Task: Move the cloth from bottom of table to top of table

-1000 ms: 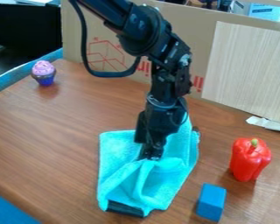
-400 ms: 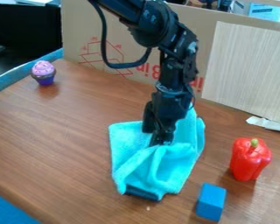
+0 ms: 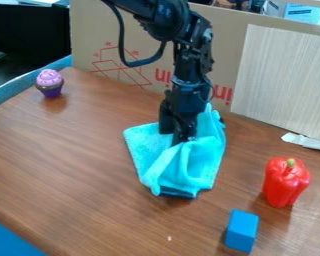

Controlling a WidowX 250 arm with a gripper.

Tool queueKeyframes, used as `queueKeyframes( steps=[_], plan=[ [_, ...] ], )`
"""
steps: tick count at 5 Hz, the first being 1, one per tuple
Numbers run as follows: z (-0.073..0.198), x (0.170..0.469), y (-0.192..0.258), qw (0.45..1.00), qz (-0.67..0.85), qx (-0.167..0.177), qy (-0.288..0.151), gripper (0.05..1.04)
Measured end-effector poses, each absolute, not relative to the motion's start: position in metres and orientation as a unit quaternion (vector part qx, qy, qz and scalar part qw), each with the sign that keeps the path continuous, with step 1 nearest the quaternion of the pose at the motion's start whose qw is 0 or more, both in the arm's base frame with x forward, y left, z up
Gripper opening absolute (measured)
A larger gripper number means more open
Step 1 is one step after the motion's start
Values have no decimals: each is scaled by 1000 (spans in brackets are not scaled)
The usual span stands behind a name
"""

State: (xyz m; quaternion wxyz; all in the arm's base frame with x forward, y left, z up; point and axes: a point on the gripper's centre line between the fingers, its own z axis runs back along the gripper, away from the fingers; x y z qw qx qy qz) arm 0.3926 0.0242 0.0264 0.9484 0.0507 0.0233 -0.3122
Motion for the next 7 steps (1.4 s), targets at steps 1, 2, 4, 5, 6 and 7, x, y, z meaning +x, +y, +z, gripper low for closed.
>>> queueKeyframes(
  steps=[1, 2, 4, 5, 6, 7],
  plan=[
    [28, 401, 32, 955, -293, 47, 18, 999],
    [24, 390, 32, 956, -291, 43, 17, 999],
    [22, 345, 9, 939, -339, 55, 16, 999],
    [21, 321, -11, 927, -372, 49, 14, 999],
    [19, 301, -26, 914, -403, 32, 11, 999],
    [19, 303, -26, 913, -406, 39, 8, 999]
  ],
)
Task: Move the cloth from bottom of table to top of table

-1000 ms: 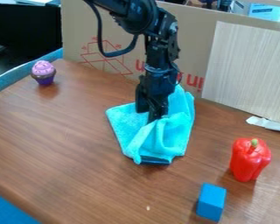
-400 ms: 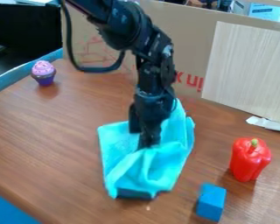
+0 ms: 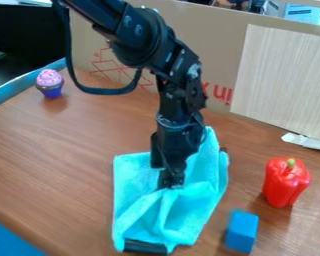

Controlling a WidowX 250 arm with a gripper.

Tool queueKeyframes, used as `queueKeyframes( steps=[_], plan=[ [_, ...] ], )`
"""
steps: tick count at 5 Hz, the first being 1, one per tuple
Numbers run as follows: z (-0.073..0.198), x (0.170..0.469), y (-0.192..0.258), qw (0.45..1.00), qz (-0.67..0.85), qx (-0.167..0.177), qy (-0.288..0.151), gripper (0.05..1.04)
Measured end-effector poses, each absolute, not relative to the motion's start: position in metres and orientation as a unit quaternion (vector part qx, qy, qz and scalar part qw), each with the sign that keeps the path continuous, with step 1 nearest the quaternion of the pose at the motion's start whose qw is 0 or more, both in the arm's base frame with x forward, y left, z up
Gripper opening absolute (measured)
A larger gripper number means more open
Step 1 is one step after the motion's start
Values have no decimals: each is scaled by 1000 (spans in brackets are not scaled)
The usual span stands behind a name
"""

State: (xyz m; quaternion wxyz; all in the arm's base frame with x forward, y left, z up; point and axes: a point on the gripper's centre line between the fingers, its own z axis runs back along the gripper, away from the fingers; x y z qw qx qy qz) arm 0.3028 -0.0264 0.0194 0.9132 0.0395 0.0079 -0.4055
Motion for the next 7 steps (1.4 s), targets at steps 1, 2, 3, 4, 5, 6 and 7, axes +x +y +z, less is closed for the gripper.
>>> queueKeyframes(
  steps=[1, 2, 3, 4, 5, 6, 7],
  plan=[
    [20, 323, -25, 919, -392, 37, 8, 999],
    [21, 357, -17, 935, -355, 29, 1, 999],
    [25, 381, -3, 947, -321, 25, -4, 999],
    [28, 397, 6, 954, -298, 20, -8, 999],
    [33, 404, 11, 956, -290, 25, -18, 1000],
    [26, 389, 13, 955, -295, 32, -13, 999],
    [25, 358, 13, 950, -309, 42, -8, 999]
  ],
)
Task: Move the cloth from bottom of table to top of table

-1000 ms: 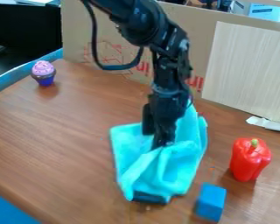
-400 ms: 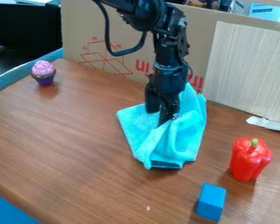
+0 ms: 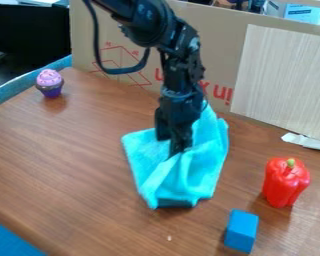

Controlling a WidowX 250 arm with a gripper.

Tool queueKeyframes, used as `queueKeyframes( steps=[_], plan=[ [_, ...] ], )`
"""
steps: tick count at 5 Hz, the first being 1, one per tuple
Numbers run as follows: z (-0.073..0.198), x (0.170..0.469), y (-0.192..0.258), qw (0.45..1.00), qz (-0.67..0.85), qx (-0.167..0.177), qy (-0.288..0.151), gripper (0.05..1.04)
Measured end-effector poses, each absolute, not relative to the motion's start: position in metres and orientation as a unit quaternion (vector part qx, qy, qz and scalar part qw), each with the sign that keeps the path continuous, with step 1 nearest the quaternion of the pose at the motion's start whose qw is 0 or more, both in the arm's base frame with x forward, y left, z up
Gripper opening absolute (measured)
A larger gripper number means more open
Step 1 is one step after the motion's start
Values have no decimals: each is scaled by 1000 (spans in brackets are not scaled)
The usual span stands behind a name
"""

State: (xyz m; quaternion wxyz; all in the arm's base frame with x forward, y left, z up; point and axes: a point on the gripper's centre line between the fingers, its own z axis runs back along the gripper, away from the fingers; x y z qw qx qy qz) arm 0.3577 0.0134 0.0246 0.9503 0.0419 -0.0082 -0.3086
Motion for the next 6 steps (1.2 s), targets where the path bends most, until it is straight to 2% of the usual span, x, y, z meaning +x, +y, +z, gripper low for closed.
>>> queueKeyframes(
  steps=[2, 3, 4, 6],
  plan=[
    [30, 302, 14, 943, -330, 47, -13, 1000],
    [38, 286, 12, 940, -337, 46, -24, 1000],
    [39, 287, 14, 943, -329, 47, -28, 1000],
    [35, 336, 16, 954, -293, 52, -27, 1000]
  ],
)
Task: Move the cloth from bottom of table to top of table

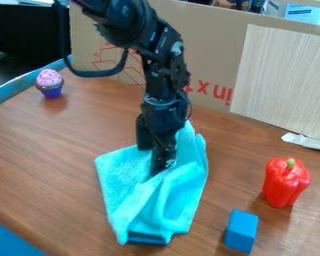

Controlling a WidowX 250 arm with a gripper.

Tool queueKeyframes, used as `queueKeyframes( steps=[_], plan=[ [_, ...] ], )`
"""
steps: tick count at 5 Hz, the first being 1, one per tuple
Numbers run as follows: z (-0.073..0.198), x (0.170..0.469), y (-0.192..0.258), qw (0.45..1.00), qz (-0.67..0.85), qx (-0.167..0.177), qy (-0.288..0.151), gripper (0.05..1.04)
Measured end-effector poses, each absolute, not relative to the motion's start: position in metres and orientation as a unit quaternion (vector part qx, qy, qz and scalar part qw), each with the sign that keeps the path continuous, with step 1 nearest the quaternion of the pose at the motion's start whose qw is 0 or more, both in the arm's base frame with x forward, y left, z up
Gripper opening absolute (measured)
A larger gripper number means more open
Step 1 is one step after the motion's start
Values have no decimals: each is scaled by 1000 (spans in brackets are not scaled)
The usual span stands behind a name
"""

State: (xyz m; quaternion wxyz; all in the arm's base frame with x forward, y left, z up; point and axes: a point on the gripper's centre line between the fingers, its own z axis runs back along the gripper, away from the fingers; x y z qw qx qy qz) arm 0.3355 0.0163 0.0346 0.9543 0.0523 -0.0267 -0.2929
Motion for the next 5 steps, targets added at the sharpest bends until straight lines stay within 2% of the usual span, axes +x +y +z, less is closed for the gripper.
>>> queueKeyframes(
  steps=[3, 4, 5],
  plan=[
    [50, 385, 10, 959, -274, 60, -49, 1000],
    [59, 391, 7, 958, -274, 58, -58, 1000],
    [82, 388, 2, 957, -277, 44, -73, 1000]
  ],
)
